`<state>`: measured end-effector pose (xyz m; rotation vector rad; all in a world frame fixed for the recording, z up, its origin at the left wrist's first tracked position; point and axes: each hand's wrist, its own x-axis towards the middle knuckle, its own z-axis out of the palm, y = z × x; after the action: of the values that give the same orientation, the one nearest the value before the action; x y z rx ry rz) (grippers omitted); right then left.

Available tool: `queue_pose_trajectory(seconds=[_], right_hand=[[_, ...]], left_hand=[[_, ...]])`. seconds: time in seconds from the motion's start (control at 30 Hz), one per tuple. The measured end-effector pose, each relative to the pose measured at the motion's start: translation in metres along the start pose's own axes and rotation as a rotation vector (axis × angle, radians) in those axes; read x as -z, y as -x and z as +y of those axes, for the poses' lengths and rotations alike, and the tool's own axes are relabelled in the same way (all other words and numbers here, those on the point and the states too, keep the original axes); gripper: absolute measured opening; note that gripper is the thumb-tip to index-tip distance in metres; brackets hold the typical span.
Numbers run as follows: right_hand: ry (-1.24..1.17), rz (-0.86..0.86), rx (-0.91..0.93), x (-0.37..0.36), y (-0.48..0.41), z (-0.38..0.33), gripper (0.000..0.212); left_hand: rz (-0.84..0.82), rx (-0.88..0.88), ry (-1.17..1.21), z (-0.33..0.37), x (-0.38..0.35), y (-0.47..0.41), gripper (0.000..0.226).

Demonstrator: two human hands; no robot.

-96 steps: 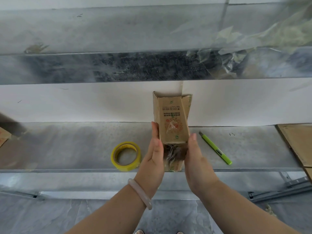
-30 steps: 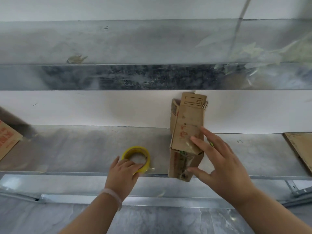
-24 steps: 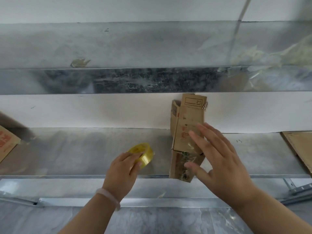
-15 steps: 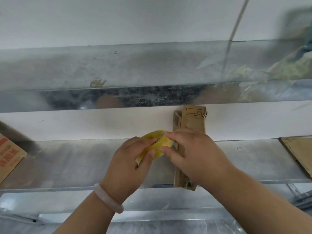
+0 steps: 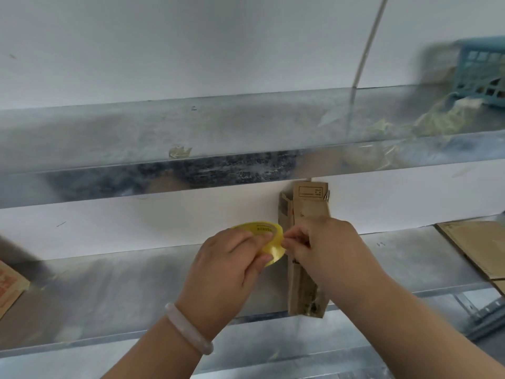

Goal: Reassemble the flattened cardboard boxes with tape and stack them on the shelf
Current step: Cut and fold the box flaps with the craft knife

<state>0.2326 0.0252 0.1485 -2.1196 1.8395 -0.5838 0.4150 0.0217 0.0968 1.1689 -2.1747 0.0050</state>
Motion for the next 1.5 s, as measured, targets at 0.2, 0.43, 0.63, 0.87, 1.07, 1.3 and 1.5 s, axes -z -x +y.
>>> queue_pose_trajectory(seconds=[0.2,0.43,0.63,0.87,1.07,1.3,1.5], right_hand=[[-0.102,-0.018,-0.046,-0.006,0.007,0.001,0.016],[-0.621,-0.057,-0.237,-0.003,0.014,0.006,0.019],[-1.179,-0.003,-0.321,0.011,0.024,0.013,0.020],[-1.082,0.082,-0.342,0.019,0.040,0.039,0.017],[-1.130,0.188,-0.432,0.014,0.050,0.066,0.013],[-1.121,0.206,-0.512,0.001,0.051,0.093,0.014],[-1.236,0.139,-0.593,-0.023,0.039,0.113,0.014]], left_hand=[[-0.160,0.053,0.022,-0.007,0.008,-0.010,0.050],[-0.287,0.174,0.319,-0.022,0.019,-0.021,0.043],[-0.208,0.168,0.601,-0.029,0.026,-0.010,0.039],[-0.354,0.027,0.115,-0.013,0.020,-0.025,0.065],[-0.301,-0.024,0.275,-0.019,0.013,-0.028,0.050],[-0.312,-0.199,-0.002,-0.018,-0.008,-0.036,0.061],[-0.334,-0.231,-0.039,-0.027,-0.033,-0.036,0.055]])
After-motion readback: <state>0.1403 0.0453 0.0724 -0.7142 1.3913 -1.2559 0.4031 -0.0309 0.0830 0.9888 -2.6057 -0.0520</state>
